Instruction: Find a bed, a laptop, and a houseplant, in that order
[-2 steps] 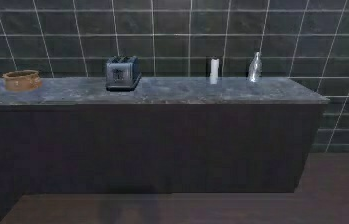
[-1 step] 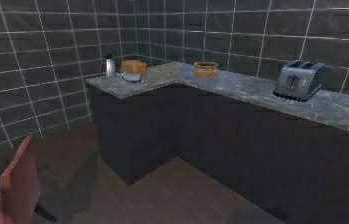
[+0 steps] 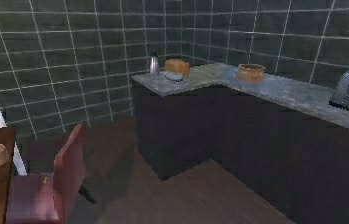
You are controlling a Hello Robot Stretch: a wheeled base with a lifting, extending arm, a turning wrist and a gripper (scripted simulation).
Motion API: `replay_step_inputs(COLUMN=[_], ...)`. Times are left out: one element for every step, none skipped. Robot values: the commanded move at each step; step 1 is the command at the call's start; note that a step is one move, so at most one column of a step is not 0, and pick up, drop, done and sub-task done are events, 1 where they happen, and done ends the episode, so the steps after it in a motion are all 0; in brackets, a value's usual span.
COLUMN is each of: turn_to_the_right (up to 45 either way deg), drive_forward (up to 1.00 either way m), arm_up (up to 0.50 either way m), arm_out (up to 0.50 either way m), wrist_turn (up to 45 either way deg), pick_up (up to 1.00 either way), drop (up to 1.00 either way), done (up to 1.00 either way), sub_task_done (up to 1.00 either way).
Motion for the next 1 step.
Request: replay_step_inputs(turn_to_the_right=[0.0], drive_forward=[0.75], arm_up=[0.0], arm_out=[0.0], wrist_turn=[0.0], pick_up=[0.0], drop=[0.0], done=[0.0], sub_task_done=[0.0])
